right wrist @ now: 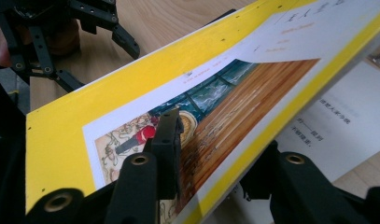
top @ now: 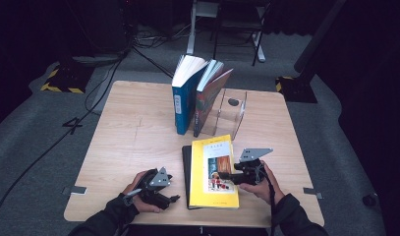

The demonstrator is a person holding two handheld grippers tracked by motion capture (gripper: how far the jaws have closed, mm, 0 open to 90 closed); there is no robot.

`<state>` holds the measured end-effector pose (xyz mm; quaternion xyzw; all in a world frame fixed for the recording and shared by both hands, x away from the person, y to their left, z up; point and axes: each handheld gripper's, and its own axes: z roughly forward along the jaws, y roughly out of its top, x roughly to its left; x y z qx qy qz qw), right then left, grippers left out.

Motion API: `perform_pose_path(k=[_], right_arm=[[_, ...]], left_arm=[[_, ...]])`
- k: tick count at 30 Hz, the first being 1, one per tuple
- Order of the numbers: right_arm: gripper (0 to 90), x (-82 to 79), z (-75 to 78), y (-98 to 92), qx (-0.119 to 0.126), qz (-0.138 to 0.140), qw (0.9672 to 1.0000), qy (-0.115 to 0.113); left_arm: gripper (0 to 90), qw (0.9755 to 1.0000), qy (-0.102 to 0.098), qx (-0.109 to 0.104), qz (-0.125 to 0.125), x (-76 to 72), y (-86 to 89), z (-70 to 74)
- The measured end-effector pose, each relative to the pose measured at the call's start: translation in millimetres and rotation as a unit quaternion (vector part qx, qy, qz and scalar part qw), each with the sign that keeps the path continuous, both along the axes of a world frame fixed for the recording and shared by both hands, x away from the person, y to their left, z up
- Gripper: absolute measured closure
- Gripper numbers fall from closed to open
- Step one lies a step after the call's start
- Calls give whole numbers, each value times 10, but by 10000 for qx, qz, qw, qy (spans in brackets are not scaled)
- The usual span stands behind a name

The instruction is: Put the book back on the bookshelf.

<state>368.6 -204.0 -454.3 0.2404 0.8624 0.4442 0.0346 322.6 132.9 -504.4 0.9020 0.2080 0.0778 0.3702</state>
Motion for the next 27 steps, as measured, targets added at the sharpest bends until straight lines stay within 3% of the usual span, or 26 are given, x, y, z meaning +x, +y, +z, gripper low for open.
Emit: perform_pose_path(k=[6,13,15,19,23,24,27], right_arm=[[689,-21,-3,107,-27,-53,9996,-263],[714,-37,-2,209,-38,-83,9989,-453],[715,-40,5,229,-67,-78,9989,-460],[716,-48,8,240,-52,-61,9988,-486],[725,-74,10,254,8,-32,9982,-597],[727,-83,11,257,30,-30,9980,-623],[733,-99,15,261,69,-9,9975,-705]], left_arm=[[246,9999,-4,-15,102,71,3,1],[315,9984,-14,-66,559,288,53,8],[332,9982,-32,-62,592,337,57,12],[368,9976,-146,-64,679,413,45,23],[416,9956,-362,-219,837,504,77,68],[433,9952,-380,-165,883,528,84,73],[443,9942,-330,-310,976,601,97,94]])
